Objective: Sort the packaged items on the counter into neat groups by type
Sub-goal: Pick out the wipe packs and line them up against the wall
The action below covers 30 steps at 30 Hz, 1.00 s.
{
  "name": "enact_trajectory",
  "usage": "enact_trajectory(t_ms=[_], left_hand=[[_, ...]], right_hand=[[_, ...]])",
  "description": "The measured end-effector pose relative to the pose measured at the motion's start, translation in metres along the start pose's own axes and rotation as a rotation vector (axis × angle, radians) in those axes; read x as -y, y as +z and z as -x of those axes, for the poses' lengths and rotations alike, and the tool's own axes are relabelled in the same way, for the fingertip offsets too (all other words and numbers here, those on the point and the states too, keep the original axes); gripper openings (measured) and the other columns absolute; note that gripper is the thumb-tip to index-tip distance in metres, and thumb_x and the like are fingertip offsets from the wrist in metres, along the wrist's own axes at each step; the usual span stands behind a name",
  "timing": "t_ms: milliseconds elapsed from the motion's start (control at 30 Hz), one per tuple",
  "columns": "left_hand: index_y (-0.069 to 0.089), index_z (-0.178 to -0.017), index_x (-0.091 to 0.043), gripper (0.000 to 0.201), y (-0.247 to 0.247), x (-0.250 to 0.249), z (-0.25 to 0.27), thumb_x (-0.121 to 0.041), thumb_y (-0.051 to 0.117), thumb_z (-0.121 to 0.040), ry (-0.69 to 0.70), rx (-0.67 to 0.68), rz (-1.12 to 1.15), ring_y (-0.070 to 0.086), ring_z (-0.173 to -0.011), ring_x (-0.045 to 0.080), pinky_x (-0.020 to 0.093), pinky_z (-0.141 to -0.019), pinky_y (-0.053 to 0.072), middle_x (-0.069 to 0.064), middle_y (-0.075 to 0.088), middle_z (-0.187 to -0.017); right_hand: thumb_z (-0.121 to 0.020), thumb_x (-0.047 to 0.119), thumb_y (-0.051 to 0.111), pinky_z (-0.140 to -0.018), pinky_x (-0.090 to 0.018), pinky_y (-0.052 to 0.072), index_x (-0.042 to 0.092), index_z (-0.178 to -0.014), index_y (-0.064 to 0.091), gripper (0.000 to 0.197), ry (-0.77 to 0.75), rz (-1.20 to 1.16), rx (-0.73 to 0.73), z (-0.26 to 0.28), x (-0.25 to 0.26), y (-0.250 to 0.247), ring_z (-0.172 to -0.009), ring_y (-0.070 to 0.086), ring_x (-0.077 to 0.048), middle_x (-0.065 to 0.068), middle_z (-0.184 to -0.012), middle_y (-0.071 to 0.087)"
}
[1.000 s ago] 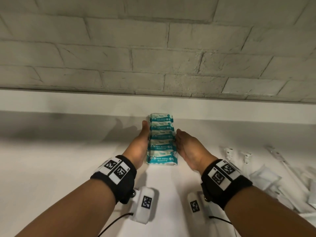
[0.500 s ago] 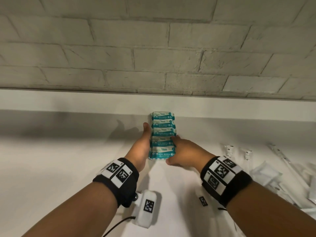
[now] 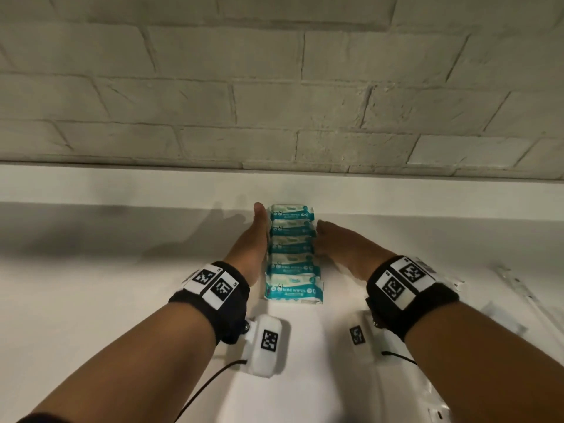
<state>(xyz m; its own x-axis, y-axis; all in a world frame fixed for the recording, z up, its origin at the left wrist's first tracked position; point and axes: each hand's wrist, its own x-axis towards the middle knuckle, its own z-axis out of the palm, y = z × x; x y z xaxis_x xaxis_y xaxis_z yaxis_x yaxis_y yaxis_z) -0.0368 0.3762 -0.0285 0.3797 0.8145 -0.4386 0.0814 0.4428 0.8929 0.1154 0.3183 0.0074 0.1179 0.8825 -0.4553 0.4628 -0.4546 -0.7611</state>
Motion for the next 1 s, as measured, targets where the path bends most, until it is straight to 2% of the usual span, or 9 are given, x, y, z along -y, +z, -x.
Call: enact_trajectory(t_ms=[100, 200, 333, 467, 567, 667, 733, 900, 1000], left_hand=[[0.070, -0.106, -0.017, 0.087, 0.002, -0.003, -0.010, -0.079, 0.014, -0.082, -0.019, 0.023, -0.028, 0.071, -0.098, 0.028, 0.046, -0.099, 0.048, 0.013, 0.074, -0.103], [0.070, -0.106, -0.017, 0.088, 0.001, -0.005, -0.015, -0.080, 0.014, -0.081, 0.000, 0.039, -0.048, 0.070, -0.100, 0.029, 0.047, -0.101, 0.047, 0.014, 0.074, -0.103], [0.051, -0.135, -0.021, 0.116, -0.005, 0.000, -0.030, -0.099, 0.031, -0.051, -0.019, 0.048, -0.078, 0.070, -0.101, 0.028, 0.047, -0.101, 0.047, 0.011, 0.072, -0.111], [0.039, -0.142, -0.024, 0.110, -0.006, -0.006, -0.024, -0.095, 0.034, -0.058, -0.022, 0.034, -0.127, 0.070, -0.099, 0.018, 0.039, -0.096, 0.050, 0.005, 0.070, -0.114], [0.046, -0.121, -0.021, 0.037, 0.002, -0.021, 0.007, -0.044, 0.054, -0.093, 0.076, 0.110, -0.374, 0.065, -0.097, 0.013, 0.035, -0.092, 0.051, 0.006, 0.066, -0.116], [0.022, -0.147, -0.028, 0.090, 0.005, -0.021, 0.030, -0.040, 0.075, -0.076, 0.085, 0.362, -1.073, 0.030, -0.141, 0.021, 0.036, -0.115, 0.027, 0.005, 0.018, -0.159], [0.008, -0.153, -0.030, 0.110, 0.008, -0.011, 0.034, -0.052, 0.077, -0.069, 0.150, 0.381, -1.462, 0.006, -0.148, 0.023, 0.040, -0.120, 0.015, -0.001, -0.002, -0.162], [0.006, -0.153, -0.027, 0.101, 0.012, 0.001, 0.033, -0.046, 0.068, -0.076, 0.282, 0.323, -1.653, -0.002, -0.148, 0.034, 0.050, -0.119, 0.011, 0.008, -0.007, -0.162], [0.001, -0.153, -0.026, 0.103, 0.015, -0.001, 0.037, -0.044, 0.067, -0.076, 0.248, 0.306, -1.669, -0.002, -0.148, 0.035, 0.052, -0.119, 0.009, 0.008, -0.007, -0.162]], right_hand=[[-0.092, 0.003, 0.050, -0.077, -0.024, 0.051, 0.010, -0.116, 0.056, 0.026, 0.023, 0.002, -0.005, -0.016, 0.001, -0.002, -0.097, 0.064, -0.019, -0.008, -0.110, 0.066], [-0.092, 0.004, 0.051, -0.090, -0.026, 0.041, 0.005, -0.146, 0.032, 0.057, 0.028, -0.041, -0.075, -0.022, 0.001, -0.008, -0.129, 0.046, -0.025, -0.010, -0.145, 0.043], [-0.095, -0.001, 0.045, -0.085, -0.032, 0.050, -0.001, -0.117, 0.054, 0.024, -0.012, -0.019, -0.033, -0.026, 0.008, -0.009, -0.101, 0.060, -0.024, -0.012, -0.109, 0.063], [-0.095, 0.010, 0.051, -0.102, -0.038, 0.045, 0.003, -0.138, 0.041, 0.045, -0.007, 0.084, -0.054, -0.031, 0.011, -0.013, -0.123, 0.051, -0.030, -0.011, -0.132, 0.051], [-0.095, 0.017, 0.054, -0.102, -0.024, 0.040, 0.014, -0.150, 0.027, 0.062, -0.061, 0.305, -0.008, -0.026, 0.015, -0.020, -0.128, 0.046, -0.023, -0.008, -0.147, 0.041], [-0.093, 0.021, 0.059, -0.104, -0.008, 0.025, 0.013, -0.149, 0.029, 0.064, -0.201, 0.609, 0.106, -0.018, 0.022, -0.018, -0.138, 0.033, -0.021, -0.006, -0.154, 0.028], [-0.090, 0.025, 0.064, -0.117, -0.028, 0.021, 0.012, -0.149, 0.027, 0.072, -0.186, 0.730, 0.156, -0.020, 0.022, -0.011, -0.144, 0.024, -0.028, -0.009, -0.157, 0.022], [-0.092, 0.025, 0.059, -0.110, -0.039, 0.034, 0.013, -0.143, 0.037, 0.057, -0.199, 0.961, 0.149, -0.021, 0.025, 0.001, -0.134, 0.039, -0.026, -0.007, -0.148, 0.035], [-0.095, 0.025, 0.052, -0.114, -0.047, 0.028, 0.018, -0.145, 0.034, 0.054, -0.218, 0.983, 0.134, -0.013, 0.024, 0.003, -0.139, 0.033, -0.025, -0.003, -0.154, 0.029]])
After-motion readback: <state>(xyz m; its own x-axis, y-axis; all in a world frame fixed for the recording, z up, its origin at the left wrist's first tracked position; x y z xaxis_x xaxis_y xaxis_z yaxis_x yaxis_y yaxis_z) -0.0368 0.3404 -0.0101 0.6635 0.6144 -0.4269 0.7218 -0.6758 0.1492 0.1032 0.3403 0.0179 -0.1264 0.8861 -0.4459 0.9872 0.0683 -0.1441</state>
